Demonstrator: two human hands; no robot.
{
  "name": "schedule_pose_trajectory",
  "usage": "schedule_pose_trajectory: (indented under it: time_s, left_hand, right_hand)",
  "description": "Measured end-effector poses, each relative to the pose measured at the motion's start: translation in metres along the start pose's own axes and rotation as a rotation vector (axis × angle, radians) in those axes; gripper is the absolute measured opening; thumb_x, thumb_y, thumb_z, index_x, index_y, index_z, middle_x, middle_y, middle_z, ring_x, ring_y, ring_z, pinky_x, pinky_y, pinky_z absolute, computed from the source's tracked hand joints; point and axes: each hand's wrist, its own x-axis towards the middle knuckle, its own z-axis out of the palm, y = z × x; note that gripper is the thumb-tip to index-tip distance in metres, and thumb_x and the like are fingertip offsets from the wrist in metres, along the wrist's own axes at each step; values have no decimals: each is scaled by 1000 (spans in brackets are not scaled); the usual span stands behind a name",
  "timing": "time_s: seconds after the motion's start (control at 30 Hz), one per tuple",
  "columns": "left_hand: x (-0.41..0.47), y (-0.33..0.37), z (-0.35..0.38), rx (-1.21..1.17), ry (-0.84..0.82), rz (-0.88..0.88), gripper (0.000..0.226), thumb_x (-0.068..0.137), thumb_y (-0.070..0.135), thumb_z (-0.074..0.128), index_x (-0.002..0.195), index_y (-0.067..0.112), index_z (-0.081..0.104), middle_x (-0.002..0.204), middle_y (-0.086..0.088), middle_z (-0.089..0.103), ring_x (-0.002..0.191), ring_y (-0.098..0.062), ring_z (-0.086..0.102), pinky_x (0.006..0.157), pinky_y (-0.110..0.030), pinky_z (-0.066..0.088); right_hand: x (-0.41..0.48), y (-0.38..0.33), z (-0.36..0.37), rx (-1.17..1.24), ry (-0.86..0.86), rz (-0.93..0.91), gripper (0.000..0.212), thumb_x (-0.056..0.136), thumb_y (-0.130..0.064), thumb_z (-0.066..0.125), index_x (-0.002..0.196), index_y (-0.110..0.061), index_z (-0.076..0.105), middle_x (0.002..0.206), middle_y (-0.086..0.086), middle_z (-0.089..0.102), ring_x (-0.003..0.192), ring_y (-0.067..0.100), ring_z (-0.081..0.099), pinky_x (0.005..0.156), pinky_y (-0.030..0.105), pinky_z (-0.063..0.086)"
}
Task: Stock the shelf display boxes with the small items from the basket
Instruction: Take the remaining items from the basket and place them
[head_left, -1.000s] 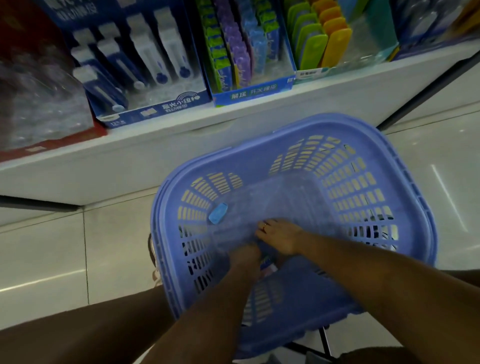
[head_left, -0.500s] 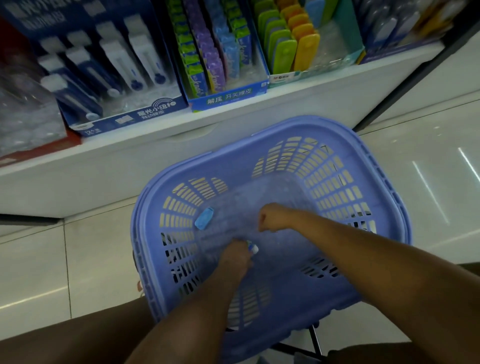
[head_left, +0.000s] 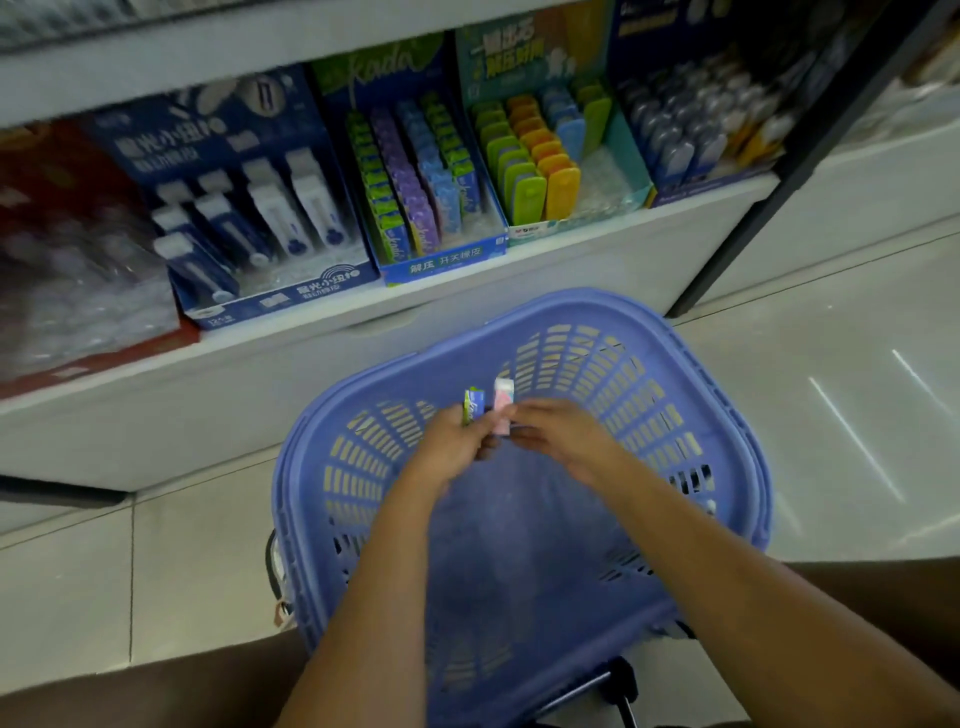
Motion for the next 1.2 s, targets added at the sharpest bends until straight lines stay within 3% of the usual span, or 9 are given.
schedule_pose_trajectory:
  time_s: [0.17, 0.33, 0.47, 0.6, 0.73, 0.8, 0.9, 1.03, 1.2]
  left_hand:
    - [-24, 52, -11, -138, 265, 110, 16, 93, 11, 56, 77, 14, 58, 61, 1, 55, 43, -5, 47, 40, -13, 38]
    - [-46, 88, -14, -396, 93, -40, 34, 91, 44, 55, 82, 11, 61, 54, 3, 54, 39, -6, 33, 36, -16, 23]
    - [-53, 103, -13, -354, 95, 71, 17, 89, 28, 63, 84, 12, 67, 65, -3, 63, 45, -6, 35, 39, -15, 27]
    - [-57, 108, -9, -432, 107, 267, 10, 91, 15, 60, 92, 9, 68, 66, -3, 61, 49, -6, 33, 44, -15, 28]
    - [-55, 110, -7, -251, 267, 421, 9, 91, 14, 61, 98, 13, 67, 63, -2, 49, 48, -6, 33, 44, -17, 31]
    - [-53, 110, -10, -223, 312, 424, 9, 92, 17, 60, 98, 16, 66, 66, -3, 52, 49, -6, 34, 45, -18, 33]
    - [-52, 111, -21, -387, 345, 314, 12, 97, 22, 52, 95, 20, 64, 83, 0, 67, 54, -6, 41, 46, -17, 37]
    - [-52, 114, -36, -677, 316, 220, 26, 100, 24, 44, 95, 10, 66, 83, -6, 70, 55, -9, 49, 46, -18, 41]
    - [-52, 113, -41, -663, 331, 223, 28, 101, 27, 42, 96, 16, 67, 87, 1, 70, 75, -10, 63, 71, -24, 52]
  right_hand:
    - [-21, -40, 4, 156, -5, -193, 9, 94, -8, 51, 88, -9, 57, 76, 8, 69, 67, 19, 65, 67, 25, 55]
    - [-41, -82, 0, -320, -68, -506, 31, 86, -3, 65, 112, -19, 67, 82, 6, 64, 59, 8, 60, 62, 18, 52]
    - [-53, -108, 6, -474, -101, -616, 36, 80, 1, 70, 102, -27, 70, 95, 3, 69, 83, 16, 65, 80, 30, 55]
    - [-57, -125, 13, -202, -87, -620, 26, 86, -6, 64, 109, -20, 67, 88, 8, 71, 70, 11, 66, 70, 20, 53]
    - [-51, -135, 26, -2, 48, -508, 26, 86, -2, 63, 112, 4, 61, 80, 10, 70, 61, 11, 67, 65, 19, 56]
    - [-47, -145, 29, -101, 88, -565, 19, 86, -1, 63, 105, 0, 64, 86, 12, 69, 63, 7, 66, 66, 16, 55]
    - [-38, -173, 30, -403, 207, -798, 13, 86, -6, 65, 97, -13, 64, 85, -4, 66, 69, -6, 62, 68, 8, 50]
    - [-13, -197, 39, -865, 247, -887, 19, 87, -10, 64, 106, -11, 66, 92, -1, 63, 85, 7, 59, 78, 12, 46]
    - [2, -198, 44, -1148, 180, -925, 24, 89, -9, 60, 113, -8, 66, 98, 3, 66, 88, 10, 58, 77, 7, 39]
